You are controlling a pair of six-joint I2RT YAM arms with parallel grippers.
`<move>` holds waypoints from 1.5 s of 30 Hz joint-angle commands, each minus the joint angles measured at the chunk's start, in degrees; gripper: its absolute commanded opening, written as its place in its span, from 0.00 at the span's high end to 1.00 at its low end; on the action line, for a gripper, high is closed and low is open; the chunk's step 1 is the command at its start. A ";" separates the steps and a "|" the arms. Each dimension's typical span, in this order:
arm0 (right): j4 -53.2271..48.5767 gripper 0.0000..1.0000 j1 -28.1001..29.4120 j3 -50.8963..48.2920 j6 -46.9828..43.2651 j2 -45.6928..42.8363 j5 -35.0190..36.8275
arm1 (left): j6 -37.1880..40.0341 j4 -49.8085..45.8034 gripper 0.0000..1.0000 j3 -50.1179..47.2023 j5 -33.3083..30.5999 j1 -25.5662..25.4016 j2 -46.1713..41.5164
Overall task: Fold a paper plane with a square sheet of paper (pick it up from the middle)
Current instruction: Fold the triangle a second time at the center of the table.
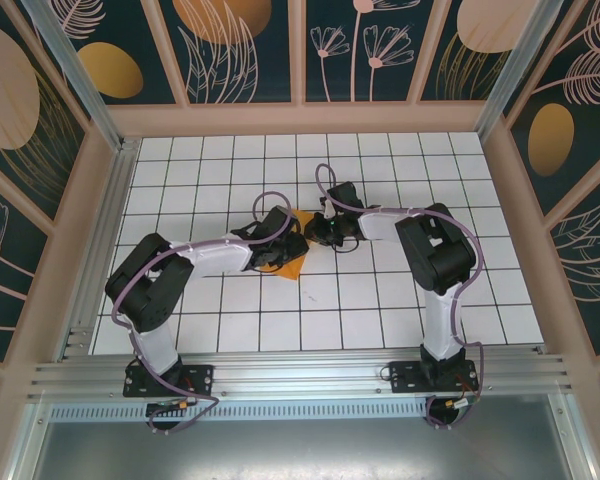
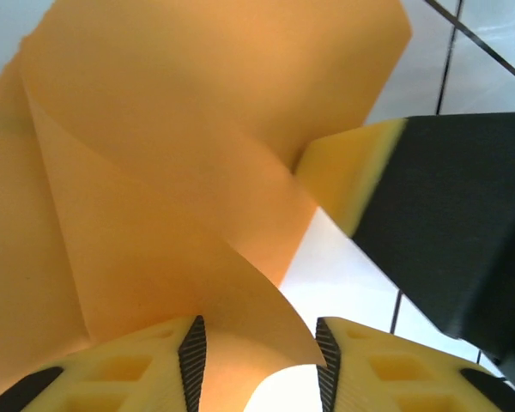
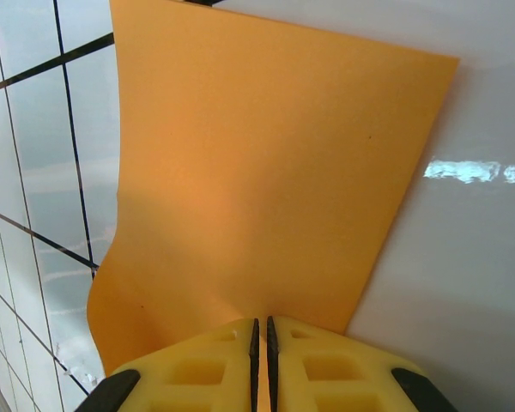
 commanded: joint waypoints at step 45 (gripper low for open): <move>-3.78 0.63 0.48 -3.40 -16.59 -4.84 -10.53 | -2.09 9.96 0.92 -7.57 -1.05 1.24 -2.37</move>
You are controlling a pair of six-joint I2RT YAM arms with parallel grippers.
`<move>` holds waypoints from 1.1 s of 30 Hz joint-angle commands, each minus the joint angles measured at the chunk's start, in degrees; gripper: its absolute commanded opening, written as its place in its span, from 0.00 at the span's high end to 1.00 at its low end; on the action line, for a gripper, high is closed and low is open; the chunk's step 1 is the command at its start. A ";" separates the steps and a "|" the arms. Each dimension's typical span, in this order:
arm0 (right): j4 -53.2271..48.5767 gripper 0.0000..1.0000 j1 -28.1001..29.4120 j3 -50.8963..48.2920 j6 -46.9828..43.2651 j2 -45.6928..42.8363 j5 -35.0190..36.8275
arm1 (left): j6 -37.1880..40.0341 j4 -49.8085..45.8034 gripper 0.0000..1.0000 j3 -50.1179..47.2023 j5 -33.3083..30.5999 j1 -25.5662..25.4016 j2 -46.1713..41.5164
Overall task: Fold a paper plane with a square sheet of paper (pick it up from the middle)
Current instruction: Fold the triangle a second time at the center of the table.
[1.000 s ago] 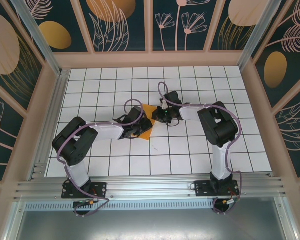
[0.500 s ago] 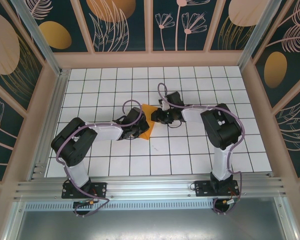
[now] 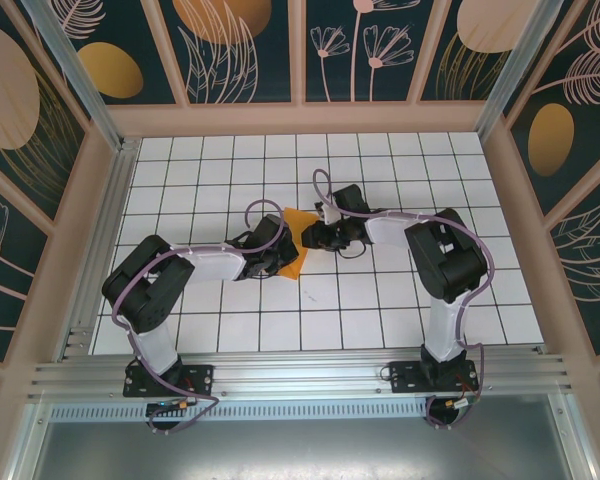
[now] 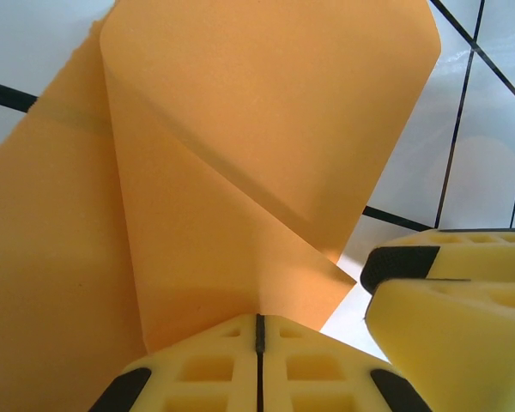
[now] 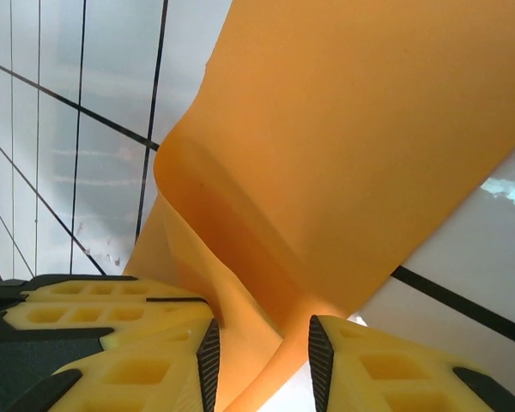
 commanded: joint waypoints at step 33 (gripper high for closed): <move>-4.18 0.95 1.49 4.59 -3.74 3.50 3.64 | 3.76 -5.55 0.73 -3.04 -2.23 0.41 -6.06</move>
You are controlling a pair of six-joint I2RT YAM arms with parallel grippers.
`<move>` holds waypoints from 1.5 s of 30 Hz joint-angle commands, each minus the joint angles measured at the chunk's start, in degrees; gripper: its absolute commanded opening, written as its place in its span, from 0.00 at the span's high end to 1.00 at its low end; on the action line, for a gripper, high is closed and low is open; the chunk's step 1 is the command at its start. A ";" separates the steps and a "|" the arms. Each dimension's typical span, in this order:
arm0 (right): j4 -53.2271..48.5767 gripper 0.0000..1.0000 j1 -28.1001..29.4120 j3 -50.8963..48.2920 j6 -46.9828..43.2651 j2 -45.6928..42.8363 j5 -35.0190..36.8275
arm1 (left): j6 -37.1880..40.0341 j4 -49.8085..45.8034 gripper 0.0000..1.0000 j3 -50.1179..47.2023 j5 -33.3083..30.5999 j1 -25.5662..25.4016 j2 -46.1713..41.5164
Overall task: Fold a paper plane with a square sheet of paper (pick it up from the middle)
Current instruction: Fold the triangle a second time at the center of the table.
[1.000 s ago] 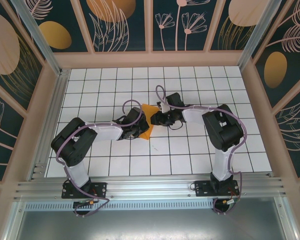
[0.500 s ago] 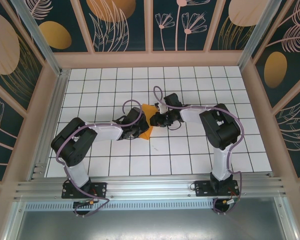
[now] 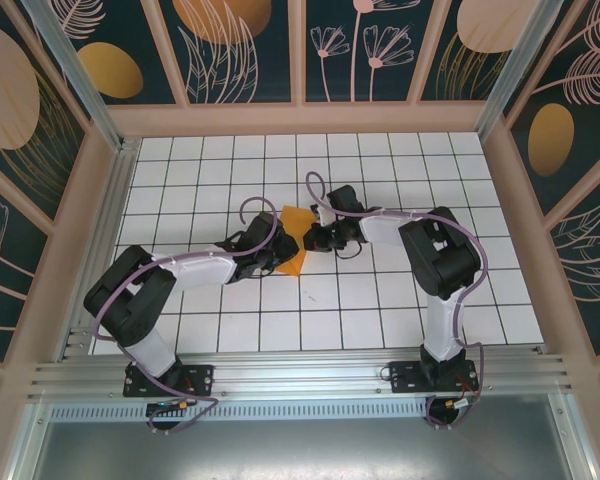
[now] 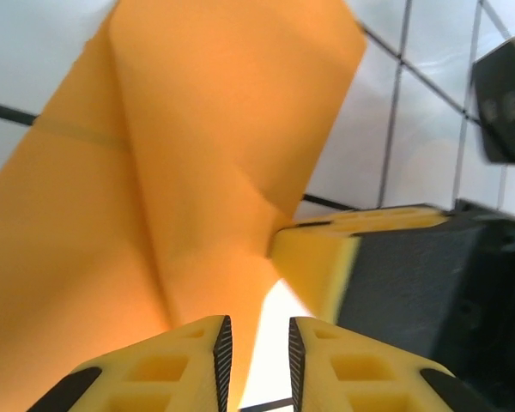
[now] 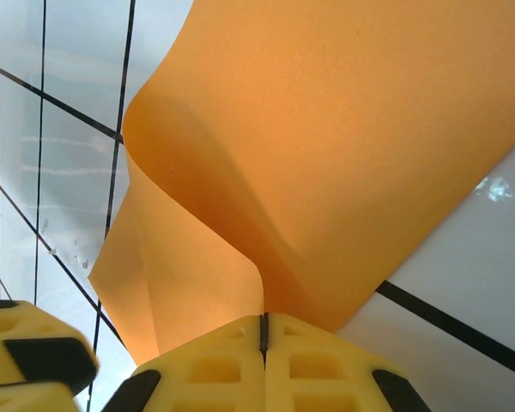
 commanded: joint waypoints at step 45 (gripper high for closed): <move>-3.35 0.95 0.37 5.78 -2.86 3.90 2.69 | 9.70 -15.77 0.83 5.84 -2.64 0.41 9.21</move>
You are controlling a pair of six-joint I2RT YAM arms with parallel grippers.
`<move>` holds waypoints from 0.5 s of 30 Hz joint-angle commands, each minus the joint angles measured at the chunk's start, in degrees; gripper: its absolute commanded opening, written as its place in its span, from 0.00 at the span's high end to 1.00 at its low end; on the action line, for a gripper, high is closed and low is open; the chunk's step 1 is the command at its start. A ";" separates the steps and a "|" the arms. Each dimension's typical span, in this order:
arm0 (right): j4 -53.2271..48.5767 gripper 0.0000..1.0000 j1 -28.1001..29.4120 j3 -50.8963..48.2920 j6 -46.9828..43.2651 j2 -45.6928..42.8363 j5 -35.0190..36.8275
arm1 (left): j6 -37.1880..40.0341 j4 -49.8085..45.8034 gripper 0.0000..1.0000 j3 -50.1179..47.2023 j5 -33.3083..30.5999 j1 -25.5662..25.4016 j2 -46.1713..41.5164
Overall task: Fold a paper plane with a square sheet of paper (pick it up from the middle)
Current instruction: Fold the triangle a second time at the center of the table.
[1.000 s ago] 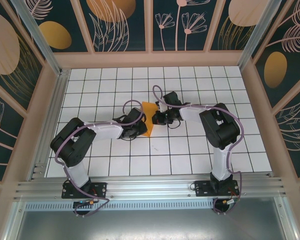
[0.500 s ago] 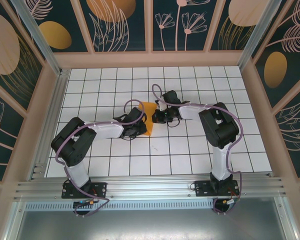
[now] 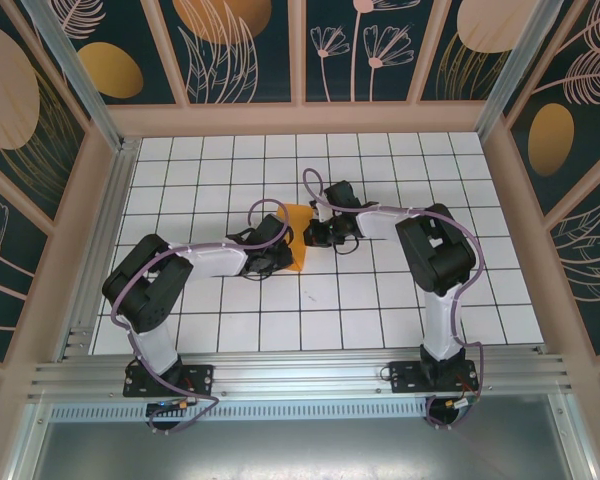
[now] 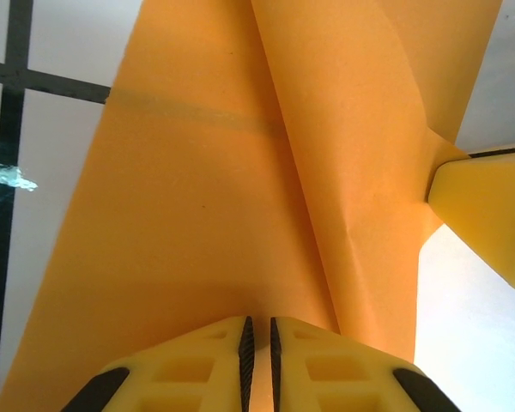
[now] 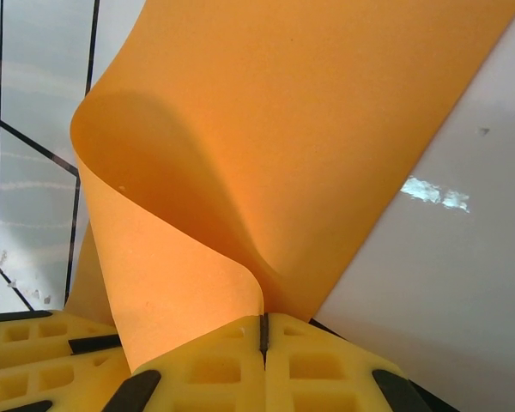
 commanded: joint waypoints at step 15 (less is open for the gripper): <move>0.18 0.95 0.37 2.22 -1.22 2.09 -1.80 | 1.39 -4.74 0.85 -0.04 -0.03 0.42 2.75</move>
